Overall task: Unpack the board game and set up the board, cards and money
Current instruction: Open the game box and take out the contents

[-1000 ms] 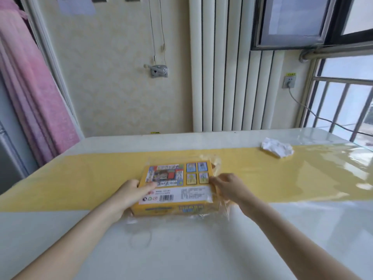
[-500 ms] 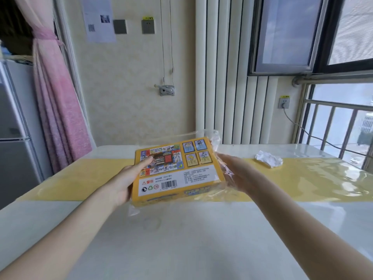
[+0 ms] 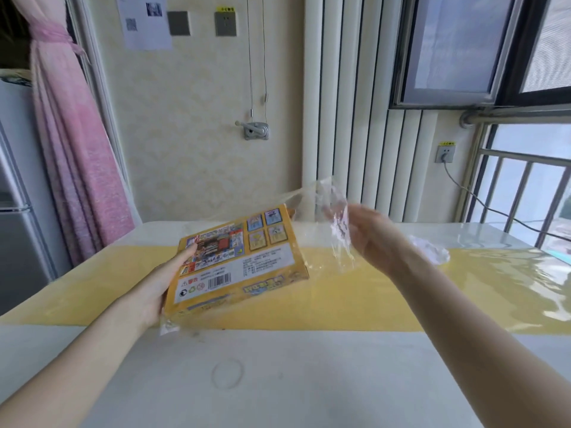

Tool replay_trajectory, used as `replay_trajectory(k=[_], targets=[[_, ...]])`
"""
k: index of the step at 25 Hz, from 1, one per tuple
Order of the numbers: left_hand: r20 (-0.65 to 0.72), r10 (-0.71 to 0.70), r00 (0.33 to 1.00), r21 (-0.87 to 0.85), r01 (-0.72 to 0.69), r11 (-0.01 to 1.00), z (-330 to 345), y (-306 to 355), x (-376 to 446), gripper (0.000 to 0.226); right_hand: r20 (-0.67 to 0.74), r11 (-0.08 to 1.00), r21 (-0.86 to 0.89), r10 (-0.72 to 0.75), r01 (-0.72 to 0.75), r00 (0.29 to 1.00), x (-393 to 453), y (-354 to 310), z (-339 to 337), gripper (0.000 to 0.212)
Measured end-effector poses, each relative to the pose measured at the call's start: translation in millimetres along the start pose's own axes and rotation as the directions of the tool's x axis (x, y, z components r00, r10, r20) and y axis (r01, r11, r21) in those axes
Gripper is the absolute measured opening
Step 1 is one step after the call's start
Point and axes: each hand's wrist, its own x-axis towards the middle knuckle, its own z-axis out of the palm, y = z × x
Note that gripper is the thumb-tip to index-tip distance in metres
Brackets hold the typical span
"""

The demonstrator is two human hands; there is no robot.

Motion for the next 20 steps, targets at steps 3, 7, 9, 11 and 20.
replay_trajectory(k=[3, 7, 9, 11, 20], targets=[[-0.022, 0.006, 1.000, 0.013, -0.006, 1.000, -1, 4, 4, 0.057, 0.120, 0.914, -0.395, 0.153, -0.094, 0.981, -2, 20, 10, 0.010], [-0.106, 0.078, 0.991, 0.022, -0.076, 0.997, 4, 8, 8, 0.041, -0.031, 0.985, -0.154, -0.082, 0.077, 0.996, 13, 14, 21, 0.008], [-0.145, 0.084, 0.986, 0.017, -0.083, 0.996, 4, 9, 9, 0.042, 0.005, 0.986, -0.114, -0.123, 0.123, 0.992, 17, 12, 20, 0.012], [-0.159, 0.083, 0.984, -0.009, -0.086, 0.996, 3, 10, 11, 0.044, 0.136, 0.926, -0.377, 0.033, 0.021, 0.990, 16, 12, 22, 0.019], [-0.098, 0.060, 0.993, -0.011, -0.062, 0.998, -5, 19, 15, 0.047, -0.043, 0.597, -0.778, 0.264, -0.198, 0.964, 40, 48, 27, 0.007]])
